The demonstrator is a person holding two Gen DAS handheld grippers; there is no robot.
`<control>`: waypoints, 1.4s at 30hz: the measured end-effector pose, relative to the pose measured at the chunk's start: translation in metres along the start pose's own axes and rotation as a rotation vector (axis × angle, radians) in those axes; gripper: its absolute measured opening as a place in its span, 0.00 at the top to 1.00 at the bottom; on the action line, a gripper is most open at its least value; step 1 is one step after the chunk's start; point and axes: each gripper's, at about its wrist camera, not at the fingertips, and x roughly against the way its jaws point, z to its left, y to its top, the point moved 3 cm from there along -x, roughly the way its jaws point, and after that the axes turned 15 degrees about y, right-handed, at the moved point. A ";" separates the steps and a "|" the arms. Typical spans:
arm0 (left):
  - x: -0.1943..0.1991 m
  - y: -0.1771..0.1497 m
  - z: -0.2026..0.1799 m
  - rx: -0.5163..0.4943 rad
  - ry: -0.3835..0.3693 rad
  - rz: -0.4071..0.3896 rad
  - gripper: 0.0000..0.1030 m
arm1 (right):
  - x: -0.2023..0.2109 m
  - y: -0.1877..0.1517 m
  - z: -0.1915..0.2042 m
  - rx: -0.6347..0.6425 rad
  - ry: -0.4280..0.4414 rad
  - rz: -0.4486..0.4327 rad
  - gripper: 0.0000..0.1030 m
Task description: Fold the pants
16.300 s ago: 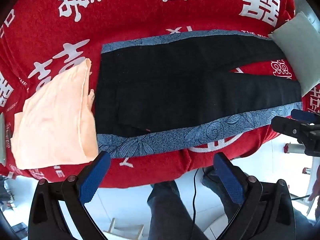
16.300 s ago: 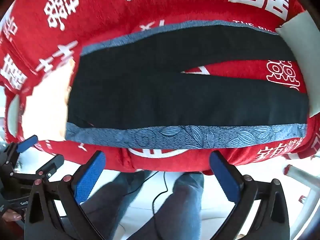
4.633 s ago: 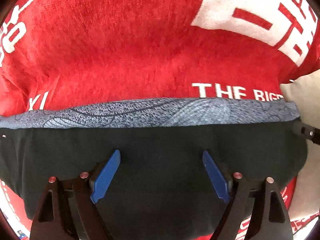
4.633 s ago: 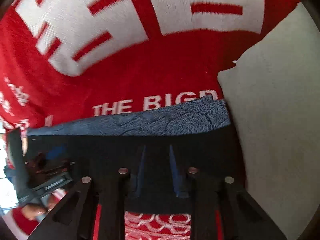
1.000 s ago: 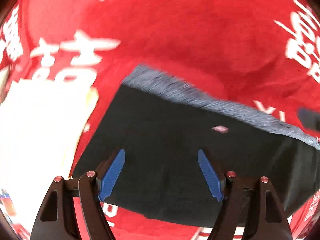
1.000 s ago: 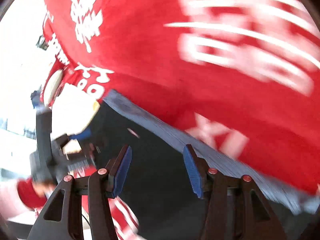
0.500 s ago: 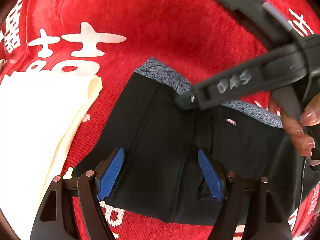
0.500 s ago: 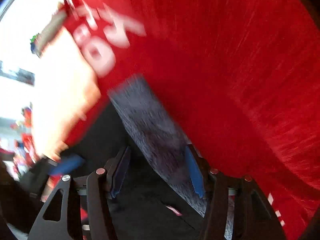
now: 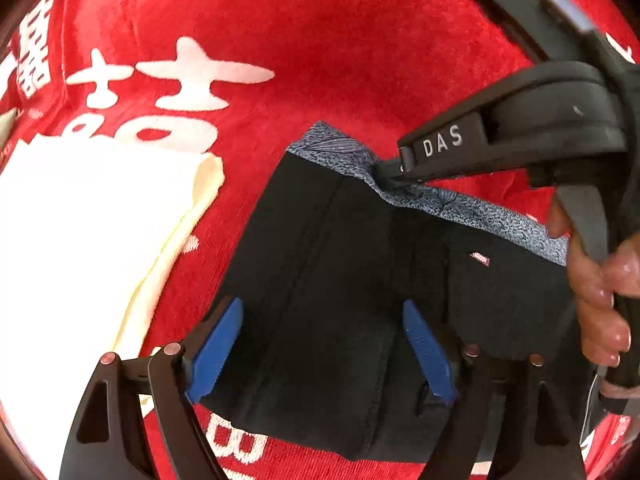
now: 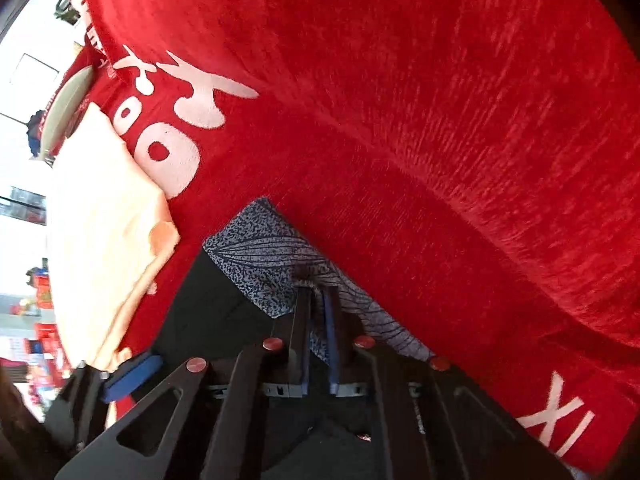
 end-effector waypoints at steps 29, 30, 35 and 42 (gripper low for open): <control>0.026 0.009 -0.130 -0.323 0.027 -0.024 0.17 | 0.304 -0.338 -0.300 -0.933 -0.411 -0.518 0.70; 0.033 0.006 -0.137 -0.332 0.013 -0.035 0.17 | 0.307 -0.344 -0.293 -0.931 -0.407 -0.517 0.69; 0.068 -0.023 -0.210 -0.437 -0.102 -0.044 0.17 | 0.297 -0.362 -0.263 -0.823 -0.505 -0.460 0.43; 0.051 -0.050 -0.223 -0.393 -0.150 0.085 0.12 | 0.277 -0.390 -0.245 -0.803 -0.480 -0.434 0.30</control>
